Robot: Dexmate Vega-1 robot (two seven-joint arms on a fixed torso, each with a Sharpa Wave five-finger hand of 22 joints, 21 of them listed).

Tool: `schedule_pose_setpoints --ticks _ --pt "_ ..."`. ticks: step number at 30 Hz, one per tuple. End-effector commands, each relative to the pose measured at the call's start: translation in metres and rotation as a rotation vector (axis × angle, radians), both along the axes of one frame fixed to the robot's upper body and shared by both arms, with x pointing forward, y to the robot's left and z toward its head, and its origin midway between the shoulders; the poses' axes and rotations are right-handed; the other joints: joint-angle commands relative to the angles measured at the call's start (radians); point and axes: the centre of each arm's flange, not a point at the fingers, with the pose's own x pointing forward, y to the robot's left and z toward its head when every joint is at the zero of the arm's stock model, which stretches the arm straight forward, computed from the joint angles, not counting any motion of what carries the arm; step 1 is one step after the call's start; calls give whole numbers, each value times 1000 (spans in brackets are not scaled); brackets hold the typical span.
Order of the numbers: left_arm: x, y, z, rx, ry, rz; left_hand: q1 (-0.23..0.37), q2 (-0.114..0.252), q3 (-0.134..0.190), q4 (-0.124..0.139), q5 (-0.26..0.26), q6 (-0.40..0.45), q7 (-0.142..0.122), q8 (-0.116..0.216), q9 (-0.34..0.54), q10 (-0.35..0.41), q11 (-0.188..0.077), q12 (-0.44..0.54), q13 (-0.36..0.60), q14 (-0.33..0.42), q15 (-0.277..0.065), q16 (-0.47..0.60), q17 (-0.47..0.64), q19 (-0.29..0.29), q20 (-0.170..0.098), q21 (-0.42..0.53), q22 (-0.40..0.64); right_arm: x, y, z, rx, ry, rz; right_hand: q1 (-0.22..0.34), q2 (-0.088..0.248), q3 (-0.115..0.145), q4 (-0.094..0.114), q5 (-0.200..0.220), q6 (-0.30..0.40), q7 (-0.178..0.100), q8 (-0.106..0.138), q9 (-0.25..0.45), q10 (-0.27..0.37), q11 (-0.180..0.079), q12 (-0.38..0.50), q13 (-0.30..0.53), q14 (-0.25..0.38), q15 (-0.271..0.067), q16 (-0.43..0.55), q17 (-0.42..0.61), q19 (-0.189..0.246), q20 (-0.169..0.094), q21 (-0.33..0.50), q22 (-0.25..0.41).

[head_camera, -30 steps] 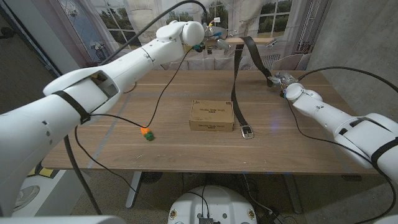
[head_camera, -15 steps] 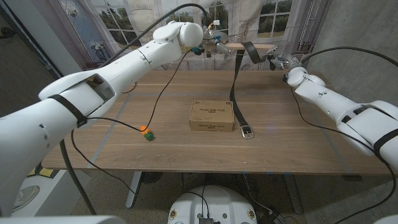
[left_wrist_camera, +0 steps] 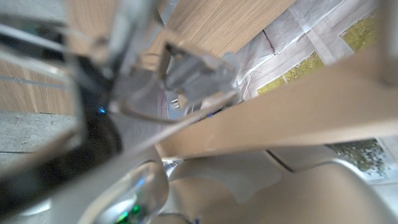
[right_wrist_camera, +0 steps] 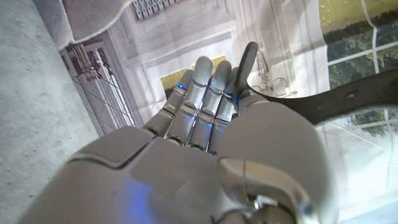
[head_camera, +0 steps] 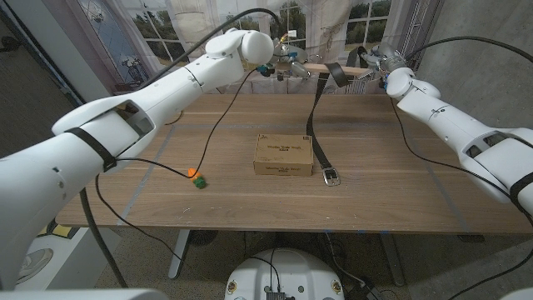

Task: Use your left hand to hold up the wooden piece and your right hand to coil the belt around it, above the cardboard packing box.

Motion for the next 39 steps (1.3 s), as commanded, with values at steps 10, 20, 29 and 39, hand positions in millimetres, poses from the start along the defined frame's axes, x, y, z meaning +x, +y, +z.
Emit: schedule_pose_setpoints --ticks 10,20,29,39 --pt "15 -5 -20 63 88 32 1 -10 6 -1 13 2 -4 7 -7 -2 -11 1 4 1 2 -5 -2 -8 -33 15 -4 -34 28 50 55 -166 114 10 42 1 42 19 -65 -32 33 68 -65 -56 22 66 -19 -135 -3 7 -26 -40 23 -6" --pt "22 -4 -26 70 113 40 0 -12 8 -1 20 -3 -4 11 -10 -5 -12 1 4 -3 2 -10 -7 -10 -33 15 -27 -44 32 61 198 -265 230 21 38 5 34 26 -50 -18 45 72 -50 -41 22 56 -21 -136 6 11 -23 -46 36 -8" --pt "31 -2 -28 81 112 64 -2 -14 9 1 26 -6 -4 15 -15 -6 -13 1 4 2 1 -7 -4 -12 -34 22 -38 -62 28 70 348 -304 427 24 37 6 34 29 -47 -19 44 66 -48 -42 21 52 -18 -136 11 10 -22 -47 43 -10" --pt "44 1 -25 73 119 85 -3 -14 10 1 29 -7 -4 20 -17 -5 -13 2 4 0 2 -13 -13 -15 -34 29 -44 -84 18 76 412 -351 534 26 35 6 32 31 -44 -20 45 61 -43 -39 21 48 -16 -136 16 10 -22 -48 52 -13"
